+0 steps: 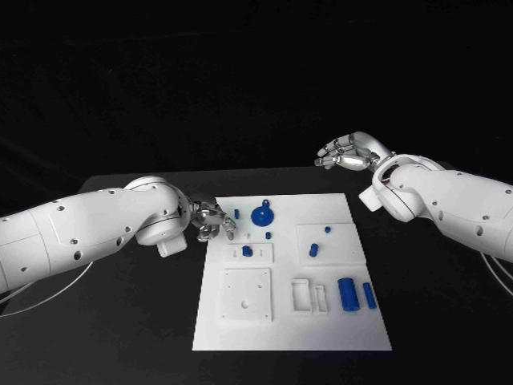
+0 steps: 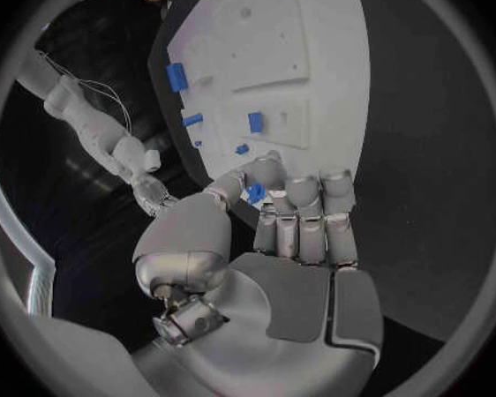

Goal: Assemble the parts on the task board

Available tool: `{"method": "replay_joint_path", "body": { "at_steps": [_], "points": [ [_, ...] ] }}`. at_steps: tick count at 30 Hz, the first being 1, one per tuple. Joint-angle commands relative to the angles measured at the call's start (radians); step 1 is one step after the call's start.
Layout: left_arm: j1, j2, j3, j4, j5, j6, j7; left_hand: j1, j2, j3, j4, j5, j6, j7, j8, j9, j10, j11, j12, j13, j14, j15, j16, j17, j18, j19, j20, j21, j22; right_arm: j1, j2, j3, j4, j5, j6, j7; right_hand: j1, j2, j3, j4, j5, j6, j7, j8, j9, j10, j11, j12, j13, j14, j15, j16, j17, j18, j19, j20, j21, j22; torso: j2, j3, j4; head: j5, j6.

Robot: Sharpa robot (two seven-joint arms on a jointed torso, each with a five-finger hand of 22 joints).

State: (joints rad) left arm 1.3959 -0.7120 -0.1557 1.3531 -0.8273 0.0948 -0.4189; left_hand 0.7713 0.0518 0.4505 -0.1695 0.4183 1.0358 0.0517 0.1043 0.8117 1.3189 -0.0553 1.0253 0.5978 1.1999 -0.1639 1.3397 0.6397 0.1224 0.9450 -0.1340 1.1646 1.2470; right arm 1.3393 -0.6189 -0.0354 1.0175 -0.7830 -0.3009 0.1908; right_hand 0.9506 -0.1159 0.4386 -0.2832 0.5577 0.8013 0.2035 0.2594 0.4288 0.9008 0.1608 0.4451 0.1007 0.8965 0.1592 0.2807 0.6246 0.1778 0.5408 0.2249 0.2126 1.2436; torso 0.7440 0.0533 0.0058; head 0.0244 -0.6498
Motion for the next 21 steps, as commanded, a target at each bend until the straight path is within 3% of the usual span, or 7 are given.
{"method": "replay_joint_path", "body": {
  "at_steps": [1,6,10,15,16,17,21],
  "points": [
    [-0.001,-0.01,-0.001,0.016,0.058,0.054,0.033,-0.029,0.002,-0.006,0.004,0.04,-0.033,0.019,-0.015,-0.019,-0.003,0.011,-0.002,0.001,-0.001,0.011,-0.001,0.002,-0.02,-0.002,-0.111,0.004,-0.001,-0.001,-0.002,0.0,0.002,0.003,0.006,0.002,0.0,0.005,-0.004,0.001,0.007,-0.008,0.008,0.006,-0.002,-0.004,0.006,0.006,-0.002,-0.007,0.003,-0.003,-0.001,0.011,-0.007,0.003,-0.006,0.002,0.0,-0.0001,-0.0001,-0.001,-0.001],
    [-0.003,-0.019,-0.003,0.03,0.069,0.066,0.026,-0.101,0.019,-0.008,0.073,0.068,-0.065,0.03,-0.036,-0.051,-0.008,0.021,-0.002,0.004,0.001,0.02,-0.002,0.004,-0.019,-0.003,-0.106,0.0,-0.003,-0.002,-0.003,0.0,0.002,0.003,0.006,0.003,-0.001,0.005,-0.003,0.002,0.01,-0.009,0.008,0.006,-0.002,-0.003,0.006,0.007,-0.003,-0.007,0.003,-0.004,-0.001,0.012,-0.007,0.003,-0.006,0.002,0.0,-0.0006,0.0012,-0.002,-0.003],
    [-0.006,-0.024,-0.004,0.035,0.076,0.088,0.024,-0.108,0.041,0.038,0.099,0.306,-0.071,0.034,-0.035,-0.068,-0.006,0.025,0.004,0.01,0.003,0.024,0.004,0.009,-0.014,-0.001,-0.103,0.008,0.002,-0.003,-0.003,0.0,0.002,0.004,0.007,0.003,-0.003,0.005,-0.003,0.004,0.014,-0.009,0.008,0.006,-0.003,-0.003,0.006,0.008,-0.004,-0.007,0.003,-0.004,-0.001,0.012,-0.008,0.004,-0.007,0.003,0.0,-0.0005,0.0012,-0.002,-0.004],
    [-0.009,-0.024,-0.005,0.039,0.086,0.112,0.025,-0.065,0.066,0.075,0.025,0.47,-0.072,0.035,-0.031,-0.082,-0.008,0.026,0.009,0.015,0.004,0.026,0.006,0.013,-0.007,0.003,-0.101,0.021,0.01,-0.004,-0.003,0.0,0.001,0.004,0.007,0.003,-0.005,0.006,-0.003,0.005,0.018,-0.009,0.009,0.006,-0.004,-0.003,0.006,0.008,-0.006,-0.007,0.003,-0.004,-0.001,0.012,-0.008,0.005,-0.007,0.004,0.0,-0.0007,0.0007,-0.002,-0.006],
    [-0.01,-0.025,-0.005,0.04,0.09,0.113,0.025,0.005,0.006,0.205,0.008,0.235,-0.068,0.028,-0.025,-0.083,-0.013,0.017,0.007,0.016,-0.002,0.048,0.003,0.014,-0.002,-0.002,-0.09,0.014,0.004,-0.004,-0.003,0.0,0.001,0.004,0.007,0.003,-0.005,0.006,-0.003,0.005,0.018,-0.009,0.009,0.006,-0.004,-0.003,0.006,0.008,-0.006,-0.007,0.003,-0.004,-0.001,0.013,-0.008,0.005,-0.007,0.004,0.0,-0.0007,0.0006,-0.002,-0.006],
    [-0.01,-0.025,-0.005,0.041,0.09,0.113,0.025,0.032,-0.009,0.286,0.017,0.172,-0.08,0.035,-0.032,-0.091,-0.013,0.026,0.006,0.015,-0.001,0.028,0.002,0.014,0.003,-0.003,-0.078,0.009,0.001,-0.004,-0.003,0.0,0.001,0.004,0.007,0.003,-0.005,0.006,-0.003,0.006,0.019,-0.009,0.009,0.006,-0.004,-0.003,0.006,0.008,-0.006,-0.007,0.003,-0.004,-0.001,0.013,-0.008,0.005,-0.007,0.004,0.0,-0.0007,0.0006,-0.002,-0.007],
    [-0.014,-0.025,-0.006,0.043,0.09,0.116,0.033,0.069,-0.035,0.427,0.003,0.134,-0.083,0.042,-0.031,-0.112,-0.013,0.032,0.006,0.015,0.003,0.031,0.0,0.014,0.002,0.011,-0.083,0.018,0.003,-0.004,-0.003,0.0,0.001,0.005,0.007,0.003,-0.006,0.006,-0.003,0.006,0.021,-0.009,0.009,0.007,-0.004,-0.003,0.006,0.008,-0.007,-0.007,0.003,-0.004,-0.001,0.013,-0.008,0.005,-0.007,0.004,0.0,0.0001,0.0004,-0.002,-0.007]
  ]
}}
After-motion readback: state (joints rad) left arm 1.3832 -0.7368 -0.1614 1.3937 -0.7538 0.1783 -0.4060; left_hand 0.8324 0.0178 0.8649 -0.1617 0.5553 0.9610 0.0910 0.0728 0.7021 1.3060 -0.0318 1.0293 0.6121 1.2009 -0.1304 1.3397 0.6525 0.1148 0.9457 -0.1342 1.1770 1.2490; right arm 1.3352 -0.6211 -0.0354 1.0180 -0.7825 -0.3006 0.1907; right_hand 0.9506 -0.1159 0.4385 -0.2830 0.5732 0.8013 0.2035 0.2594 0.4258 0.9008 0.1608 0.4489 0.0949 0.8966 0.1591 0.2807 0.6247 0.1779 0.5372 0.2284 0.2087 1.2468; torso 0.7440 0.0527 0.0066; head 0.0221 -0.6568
